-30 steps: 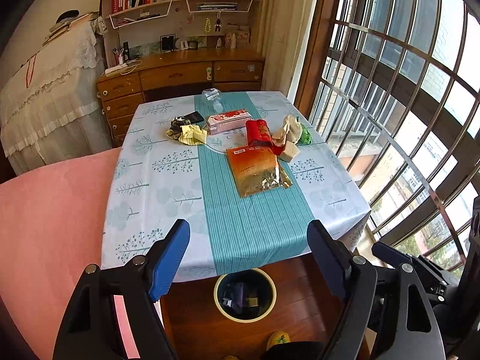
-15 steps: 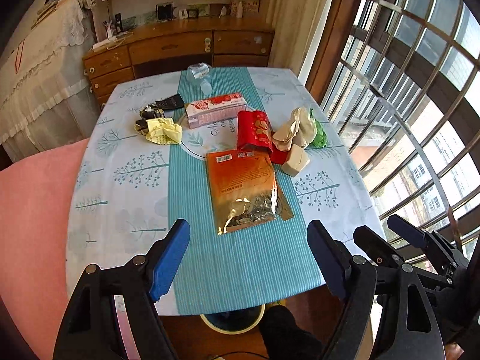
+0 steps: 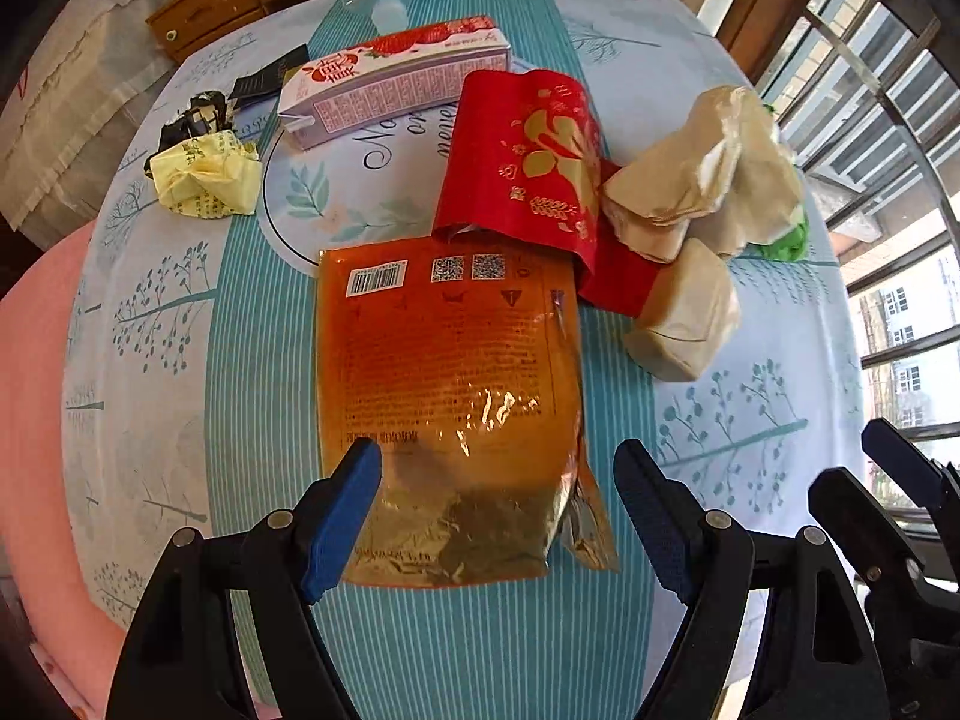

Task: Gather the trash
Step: 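Grasp the orange snack bag with the left tool while the right tool grasps the red envelope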

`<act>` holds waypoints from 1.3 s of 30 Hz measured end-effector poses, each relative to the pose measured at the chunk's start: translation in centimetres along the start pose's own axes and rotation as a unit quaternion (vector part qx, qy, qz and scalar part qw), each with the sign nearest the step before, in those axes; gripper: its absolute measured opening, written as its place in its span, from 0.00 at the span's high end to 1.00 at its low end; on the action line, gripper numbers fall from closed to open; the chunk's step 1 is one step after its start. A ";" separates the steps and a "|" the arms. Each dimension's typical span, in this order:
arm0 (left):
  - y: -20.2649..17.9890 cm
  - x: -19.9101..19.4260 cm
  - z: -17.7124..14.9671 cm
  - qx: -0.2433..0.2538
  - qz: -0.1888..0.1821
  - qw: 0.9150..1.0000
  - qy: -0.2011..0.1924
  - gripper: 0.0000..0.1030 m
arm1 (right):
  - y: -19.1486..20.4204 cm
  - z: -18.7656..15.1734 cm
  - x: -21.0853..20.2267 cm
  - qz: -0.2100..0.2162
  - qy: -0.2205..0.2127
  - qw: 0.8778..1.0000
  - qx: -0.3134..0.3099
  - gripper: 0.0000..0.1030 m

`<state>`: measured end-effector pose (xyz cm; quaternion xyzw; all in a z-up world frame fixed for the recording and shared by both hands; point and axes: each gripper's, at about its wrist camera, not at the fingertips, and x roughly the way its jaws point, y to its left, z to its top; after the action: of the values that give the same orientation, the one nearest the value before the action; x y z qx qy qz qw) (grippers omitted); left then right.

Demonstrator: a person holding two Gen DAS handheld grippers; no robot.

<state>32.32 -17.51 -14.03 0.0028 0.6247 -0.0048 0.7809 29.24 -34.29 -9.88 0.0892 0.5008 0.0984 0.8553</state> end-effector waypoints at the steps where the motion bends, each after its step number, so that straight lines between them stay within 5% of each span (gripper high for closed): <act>1: 0.2 0.6 0.4 -0.004 0.004 1.000 0.006 0.21 | 0.0 0.1 0.4 0.003 0.003 1.000 -0.001 0.35; 6: -0.1 3.7 1.9 -0.005 0.034 0.999 0.030 0.21 | 0.1 0.8 2.0 0.023 0.019 0.999 -0.011 0.35; 10: 0.3 4.7 2.7 -0.016 0.024 0.999 0.034 0.22 | 1.1 1.3 2.5 0.037 0.027 0.998 -0.032 0.35; 25: 5.5 4.0 2.3 -0.068 -0.020 0.997 0.021 0.84 | 6.5 4.1 2.9 0.083 0.019 0.992 -0.095 0.35; 39: 11.2 -2.4 0.4 -0.159 -0.041 0.986 -0.036 0.86 | 12.4 11.0 6.0 0.075 -0.004 0.991 -0.111 0.35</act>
<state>32.28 -6.30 -11.65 -0.1469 0.5885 0.0624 0.7926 40.74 -21.39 -6.48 0.0316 0.4751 0.2166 0.8523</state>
